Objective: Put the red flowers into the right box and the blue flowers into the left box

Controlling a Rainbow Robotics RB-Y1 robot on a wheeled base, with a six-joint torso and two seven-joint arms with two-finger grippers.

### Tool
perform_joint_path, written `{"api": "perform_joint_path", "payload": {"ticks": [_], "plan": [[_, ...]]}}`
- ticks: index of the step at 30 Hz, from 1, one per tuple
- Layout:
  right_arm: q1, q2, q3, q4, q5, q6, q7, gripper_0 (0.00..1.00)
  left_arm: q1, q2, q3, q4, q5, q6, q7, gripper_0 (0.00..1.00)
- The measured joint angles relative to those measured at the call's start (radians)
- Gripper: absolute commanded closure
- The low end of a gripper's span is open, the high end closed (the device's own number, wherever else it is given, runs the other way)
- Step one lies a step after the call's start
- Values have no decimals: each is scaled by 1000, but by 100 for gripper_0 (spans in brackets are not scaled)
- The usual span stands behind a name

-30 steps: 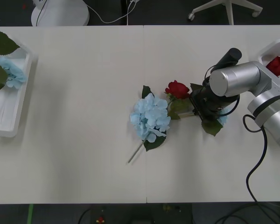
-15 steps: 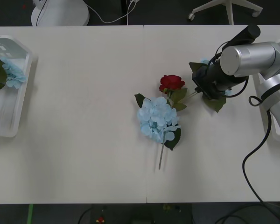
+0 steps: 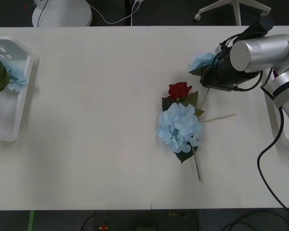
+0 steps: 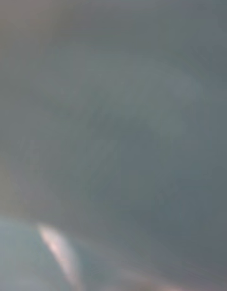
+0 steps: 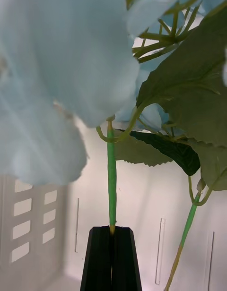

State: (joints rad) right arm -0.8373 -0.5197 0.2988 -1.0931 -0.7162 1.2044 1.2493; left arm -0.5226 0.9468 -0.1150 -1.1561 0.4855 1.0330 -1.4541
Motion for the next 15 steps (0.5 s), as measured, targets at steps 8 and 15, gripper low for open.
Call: {"api": "perform_joint_path", "payload": {"ticks": [8, 15], "plan": [[-36, -3, -34, 0, -149, -31, 179, 100, 0, 0, -7, 0, 0, -2, 0, 14], [-88, -23, -77, 2, -480, -50, 363, 100, 0, 0, -7, -55, 8, -3, -1, 12]]}}
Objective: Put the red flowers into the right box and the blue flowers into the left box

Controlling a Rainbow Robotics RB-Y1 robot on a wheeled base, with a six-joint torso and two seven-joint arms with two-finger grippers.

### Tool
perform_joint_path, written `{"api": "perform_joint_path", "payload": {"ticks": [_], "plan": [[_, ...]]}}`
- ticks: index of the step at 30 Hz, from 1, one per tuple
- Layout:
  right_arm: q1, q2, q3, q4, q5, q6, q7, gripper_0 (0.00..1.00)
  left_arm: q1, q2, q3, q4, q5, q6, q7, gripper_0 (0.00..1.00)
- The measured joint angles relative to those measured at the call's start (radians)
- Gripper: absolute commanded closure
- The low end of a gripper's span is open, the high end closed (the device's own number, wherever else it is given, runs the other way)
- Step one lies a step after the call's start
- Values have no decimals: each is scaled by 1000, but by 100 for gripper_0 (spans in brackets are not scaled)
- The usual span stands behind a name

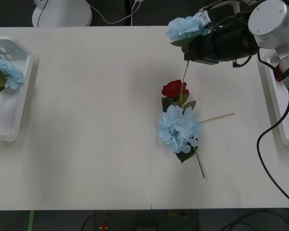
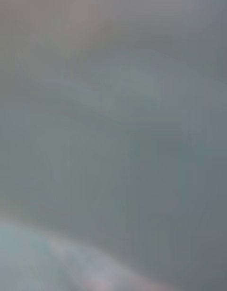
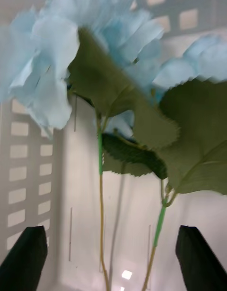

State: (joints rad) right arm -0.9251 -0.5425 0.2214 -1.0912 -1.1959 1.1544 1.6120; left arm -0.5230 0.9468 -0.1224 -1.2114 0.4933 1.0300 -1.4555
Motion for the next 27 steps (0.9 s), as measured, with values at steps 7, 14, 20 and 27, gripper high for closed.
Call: {"api": "perform_joint_path", "payload": {"ticks": [7, 14, 20, 27], "plan": [[-39, -9, 0, -1, -338, -24, 265, 100, 0, 0, 20, -144, 154, 74, -4, 13], [-62, -8, 7, -75, -440, -40, 309, 100, 49, 0, 193, -300, 377, 206, -82, 12], [-71, 20, 59, -153, -478, -150, 309, 100, 123, 0, 329, -358, 692, 275, -210, 12], [-106, 100, 69, -154, -478, -197, 309, 100, 154, 0, 342, -313, 1213, 289, -334, 12]]}}
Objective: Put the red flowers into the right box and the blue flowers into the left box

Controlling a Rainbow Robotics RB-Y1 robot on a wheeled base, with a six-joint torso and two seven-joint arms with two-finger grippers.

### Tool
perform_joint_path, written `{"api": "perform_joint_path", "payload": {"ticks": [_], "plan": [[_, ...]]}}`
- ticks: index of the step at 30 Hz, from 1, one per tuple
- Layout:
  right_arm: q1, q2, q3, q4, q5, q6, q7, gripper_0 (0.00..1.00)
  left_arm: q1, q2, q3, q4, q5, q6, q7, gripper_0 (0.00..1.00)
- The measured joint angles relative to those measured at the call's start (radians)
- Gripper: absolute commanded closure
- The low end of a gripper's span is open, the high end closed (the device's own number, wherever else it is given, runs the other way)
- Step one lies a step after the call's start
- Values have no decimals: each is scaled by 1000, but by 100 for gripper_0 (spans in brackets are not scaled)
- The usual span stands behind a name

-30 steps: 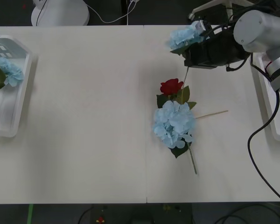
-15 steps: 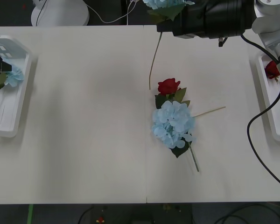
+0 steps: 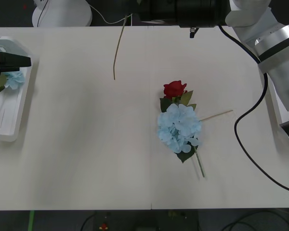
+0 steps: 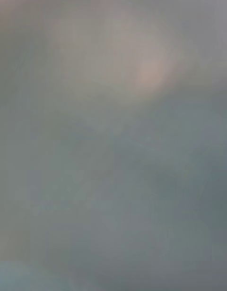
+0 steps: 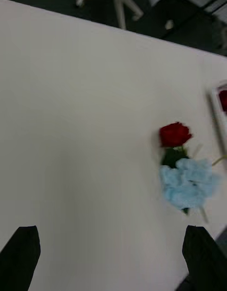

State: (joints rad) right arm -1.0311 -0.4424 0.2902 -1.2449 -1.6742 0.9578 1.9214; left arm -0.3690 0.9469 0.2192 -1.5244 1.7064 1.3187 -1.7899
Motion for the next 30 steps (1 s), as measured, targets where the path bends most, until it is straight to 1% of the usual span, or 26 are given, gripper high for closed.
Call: {"api": "perform_joint_path", "payload": {"ticks": [4, 9, 13, 17, 21, 28, 30], "plan": [[-23, 31, 35, 0, 0, -62, 0, 100, 0, -1, -44, 33, 215, 1, -95, 13], [-57, 60, 117, 0, -8, -152, 0, 100, 0, -31, -90, 37, 332, 1, -232, 12], [-68, 72, 165, 0, -37, -178, 0, 100, -4, -92, -95, 37, 339, 0, -251, 13], [-70, 77, 174, 0, -39, -177, 0, 100, -25, -133, -118, 38, 298, -17, -251, 13], [-70, 78, 174, 0, -40, -177, -1, 100, -52, -148, -163, 38, 256, -50, -251, 13], [-70, 83, 174, 0, -41, -177, -7, 100, -93, -154, -279, 39, 251, -145, -254, 13], [-70, 83, 174, 0, -41, -177, -8, 100, -105, -159, -298, 39, 251, -155, -255, 22]]}}
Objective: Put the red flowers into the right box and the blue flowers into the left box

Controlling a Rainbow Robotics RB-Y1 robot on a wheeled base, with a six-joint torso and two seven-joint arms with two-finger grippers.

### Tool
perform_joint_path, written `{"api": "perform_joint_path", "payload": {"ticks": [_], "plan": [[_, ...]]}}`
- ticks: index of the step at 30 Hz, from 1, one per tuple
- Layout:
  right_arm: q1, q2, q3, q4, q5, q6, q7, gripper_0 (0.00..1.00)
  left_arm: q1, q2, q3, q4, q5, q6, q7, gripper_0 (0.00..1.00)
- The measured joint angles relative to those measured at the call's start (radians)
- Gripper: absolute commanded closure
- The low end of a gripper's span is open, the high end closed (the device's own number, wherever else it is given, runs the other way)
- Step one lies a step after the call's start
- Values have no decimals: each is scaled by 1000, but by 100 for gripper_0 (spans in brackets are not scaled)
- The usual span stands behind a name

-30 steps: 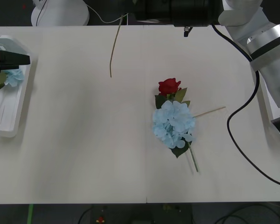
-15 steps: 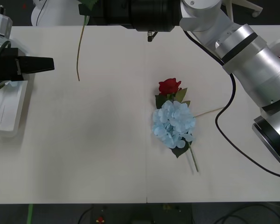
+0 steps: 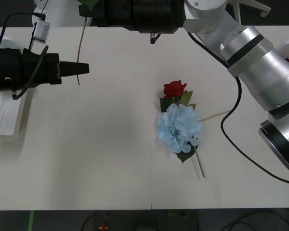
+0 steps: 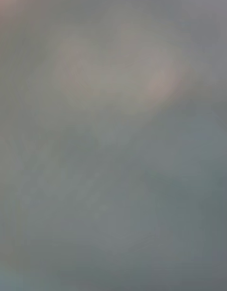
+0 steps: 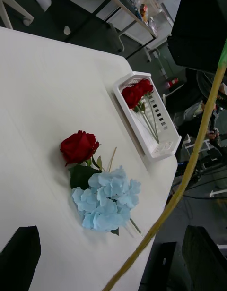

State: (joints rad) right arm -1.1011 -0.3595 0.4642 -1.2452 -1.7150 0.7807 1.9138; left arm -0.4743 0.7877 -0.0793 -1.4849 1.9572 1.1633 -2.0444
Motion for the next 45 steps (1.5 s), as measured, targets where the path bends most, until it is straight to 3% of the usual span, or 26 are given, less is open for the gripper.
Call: {"api": "perform_joint_path", "payload": {"ticks": [1, 3, 18, 19, 20, 21, 24, 26, 33, 40, 45], "plan": [[0, 0, 0, 0, 0, 0, 0, 100, -6, -5, -5, 0, 0, -3, 0, 39], [0, 0, 0, 0, 0, 0, 0, 100, -13, -16, -9, 0, 0, -4, 0, 100], [0, 0, 0, 0, 0, 0, -5, 100, -21, -46, -9, 1, 0, -11, -1, 100], [0, 0, 0, 0, 0, 0, -5, 93, -21, -47, -9, 1, 0, -11, -1, 100], [0, 0, 0, 0, 0, 0, -5, 65, -21, -48, -9, 1, 0, -11, -1, 100], [0, 0, 0, 0, 0, 0, -5, 44, -21, -48, -9, 1, 0, -11, -1, 100], [0, 0, 0, 0, 1, 0, -6, 15, -21, -48, -9, 1, 0, -11, -1, 100], [0, 0, 0, 0, 4, 0, -8, 10, -21, -48, -9, 1, 0, -11, -2, 100], [0, 0, 0, 0, 8, 0, -29, 2, -21, -49, -9, 1, 1, -11, -2, 100], [0, -3, 0, 0, 14, 3, -41, 2, -21, -39, -8, 2, 1, -13, -2, 100], [0, -36, 0, 0, 44, 88, -39, 2, -21, 9, -7, 22, 1, -13, -2, 100]]}}
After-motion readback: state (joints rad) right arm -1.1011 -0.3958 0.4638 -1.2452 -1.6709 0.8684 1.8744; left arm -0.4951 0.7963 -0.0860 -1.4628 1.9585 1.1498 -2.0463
